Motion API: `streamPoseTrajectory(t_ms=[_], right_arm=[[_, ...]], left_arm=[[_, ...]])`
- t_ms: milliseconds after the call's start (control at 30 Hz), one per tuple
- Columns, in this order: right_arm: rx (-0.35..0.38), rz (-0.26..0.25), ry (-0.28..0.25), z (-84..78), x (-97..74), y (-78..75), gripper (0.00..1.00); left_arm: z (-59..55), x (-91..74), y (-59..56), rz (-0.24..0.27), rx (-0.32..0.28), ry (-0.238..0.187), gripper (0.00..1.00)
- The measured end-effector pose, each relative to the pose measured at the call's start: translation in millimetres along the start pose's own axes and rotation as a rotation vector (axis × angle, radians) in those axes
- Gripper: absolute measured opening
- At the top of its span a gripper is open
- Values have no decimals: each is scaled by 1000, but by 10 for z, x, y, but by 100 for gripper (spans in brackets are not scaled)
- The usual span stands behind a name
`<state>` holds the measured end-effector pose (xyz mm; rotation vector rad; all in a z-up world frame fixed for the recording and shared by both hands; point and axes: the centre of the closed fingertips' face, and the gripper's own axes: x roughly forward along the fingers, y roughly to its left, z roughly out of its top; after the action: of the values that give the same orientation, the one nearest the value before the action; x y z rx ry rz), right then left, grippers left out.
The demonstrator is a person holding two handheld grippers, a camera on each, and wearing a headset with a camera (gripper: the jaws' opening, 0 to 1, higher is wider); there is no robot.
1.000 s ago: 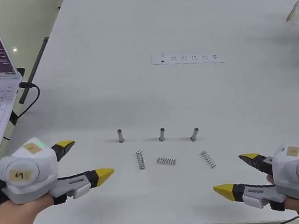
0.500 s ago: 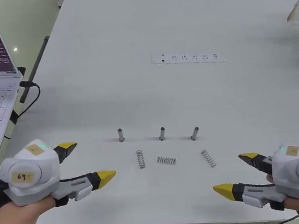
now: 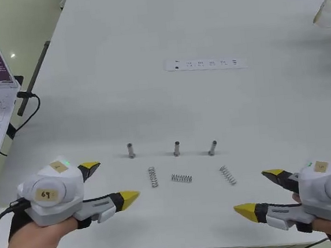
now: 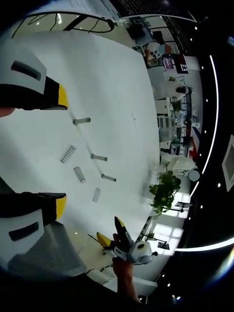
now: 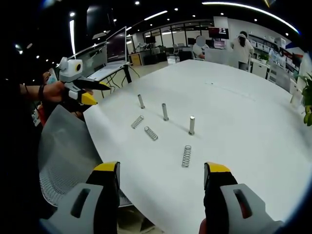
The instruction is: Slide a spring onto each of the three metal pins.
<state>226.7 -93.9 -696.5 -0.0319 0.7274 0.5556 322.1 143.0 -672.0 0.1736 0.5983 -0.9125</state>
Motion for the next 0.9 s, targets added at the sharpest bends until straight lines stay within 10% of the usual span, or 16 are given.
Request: streamPoseTrajectory(t_ms=[900], right_arm=[[-1, -1, 6, -8, -35, -4, 68]], left_arm=[[-296, 648, -169, -34, -55, 75, 55]])
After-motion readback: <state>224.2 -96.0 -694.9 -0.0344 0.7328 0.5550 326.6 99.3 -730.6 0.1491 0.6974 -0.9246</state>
